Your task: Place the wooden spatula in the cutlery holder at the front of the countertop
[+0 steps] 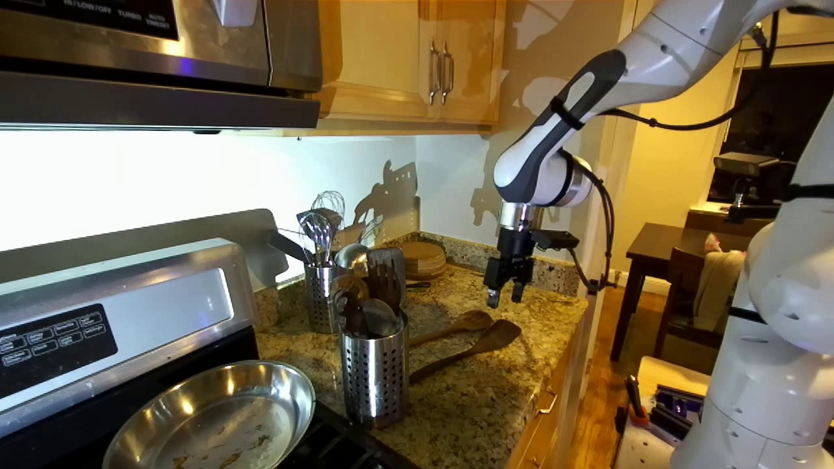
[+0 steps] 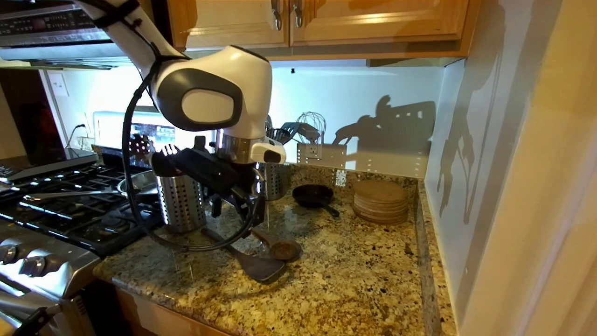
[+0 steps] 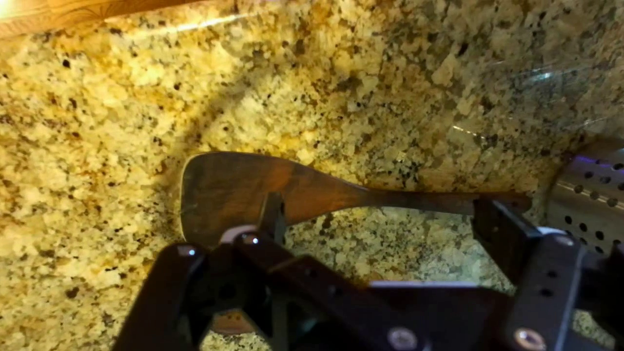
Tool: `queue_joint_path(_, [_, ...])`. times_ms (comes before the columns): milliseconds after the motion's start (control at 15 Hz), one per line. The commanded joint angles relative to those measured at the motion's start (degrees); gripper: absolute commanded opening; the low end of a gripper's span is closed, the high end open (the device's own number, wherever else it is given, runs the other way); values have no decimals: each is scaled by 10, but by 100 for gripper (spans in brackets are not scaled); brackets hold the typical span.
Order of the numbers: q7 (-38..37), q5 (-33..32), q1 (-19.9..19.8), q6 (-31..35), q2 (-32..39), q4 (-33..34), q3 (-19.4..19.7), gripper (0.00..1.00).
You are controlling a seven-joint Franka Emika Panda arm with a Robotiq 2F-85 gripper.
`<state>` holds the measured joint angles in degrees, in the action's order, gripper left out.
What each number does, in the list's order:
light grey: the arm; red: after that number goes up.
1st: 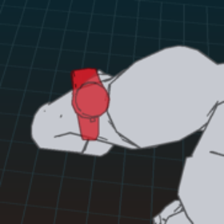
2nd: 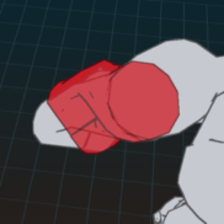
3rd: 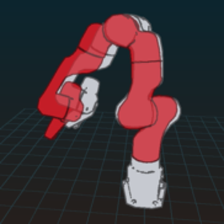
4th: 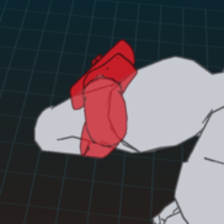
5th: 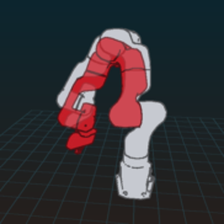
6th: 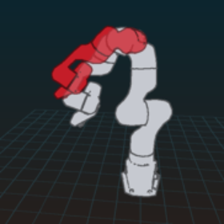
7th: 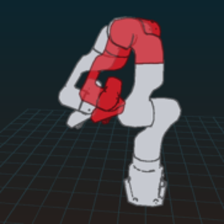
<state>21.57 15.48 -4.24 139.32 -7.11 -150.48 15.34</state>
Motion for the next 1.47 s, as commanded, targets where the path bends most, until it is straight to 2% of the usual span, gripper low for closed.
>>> queue_joint_path(0, [0,1,-15,-1,9,5,-13,100])
queue_joint_path(267, [6,5,-17,0,18,11,-14,100])
queue_joint_path(667, [76,32,-50,6,50,28,12,100])
queue_joint_path(933, [151,102,-80,0,90,53,21,100])
queue_joint_path(1200, [208,176,-109,0,145,84,9,100])
queue_joint_path(1400, [234,209,-132,-3,184,106,-2,100])
